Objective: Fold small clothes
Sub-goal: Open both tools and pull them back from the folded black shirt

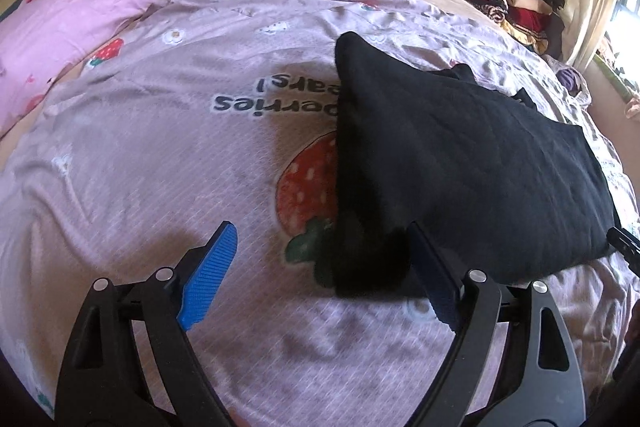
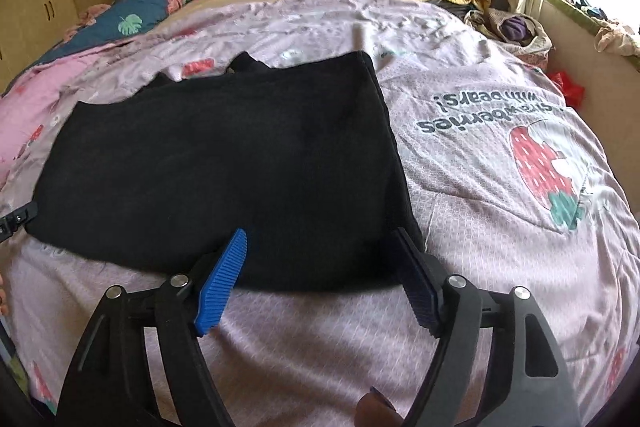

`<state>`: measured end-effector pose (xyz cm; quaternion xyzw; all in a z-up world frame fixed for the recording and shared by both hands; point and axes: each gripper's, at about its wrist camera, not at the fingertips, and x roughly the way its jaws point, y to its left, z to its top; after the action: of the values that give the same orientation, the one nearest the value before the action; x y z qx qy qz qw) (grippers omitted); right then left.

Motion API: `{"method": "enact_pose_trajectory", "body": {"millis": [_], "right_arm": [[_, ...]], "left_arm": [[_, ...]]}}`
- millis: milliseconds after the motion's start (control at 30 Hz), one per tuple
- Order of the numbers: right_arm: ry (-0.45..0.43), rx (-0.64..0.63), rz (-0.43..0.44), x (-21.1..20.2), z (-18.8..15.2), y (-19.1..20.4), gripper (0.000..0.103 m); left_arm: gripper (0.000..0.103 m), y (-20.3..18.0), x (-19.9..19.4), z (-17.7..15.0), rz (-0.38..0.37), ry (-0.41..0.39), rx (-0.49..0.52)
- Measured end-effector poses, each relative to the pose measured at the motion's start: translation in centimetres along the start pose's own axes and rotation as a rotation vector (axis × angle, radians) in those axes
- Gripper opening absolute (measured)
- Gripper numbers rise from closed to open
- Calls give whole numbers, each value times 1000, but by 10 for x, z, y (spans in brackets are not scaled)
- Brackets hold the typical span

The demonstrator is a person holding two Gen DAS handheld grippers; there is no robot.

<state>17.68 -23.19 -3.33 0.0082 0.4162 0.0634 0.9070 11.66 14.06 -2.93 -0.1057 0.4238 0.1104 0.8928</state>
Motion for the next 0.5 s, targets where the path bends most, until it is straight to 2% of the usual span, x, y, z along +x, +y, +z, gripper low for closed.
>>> {"method": "enact_pose_trajectory", "body": {"millis": [67,267,500], "right_arm": [[-22,-10,18,-8,-2,7,85],[-62,-119,54,-22,-7,45,90],[-67,-248,100,-22,-11,102,91]], "left_arm": [[83,5,-4,-2,-3,-4,-14],[93,20,-16,-6,30,-24,-42],[93,41,-21,-8,51,-29,-86]]}}
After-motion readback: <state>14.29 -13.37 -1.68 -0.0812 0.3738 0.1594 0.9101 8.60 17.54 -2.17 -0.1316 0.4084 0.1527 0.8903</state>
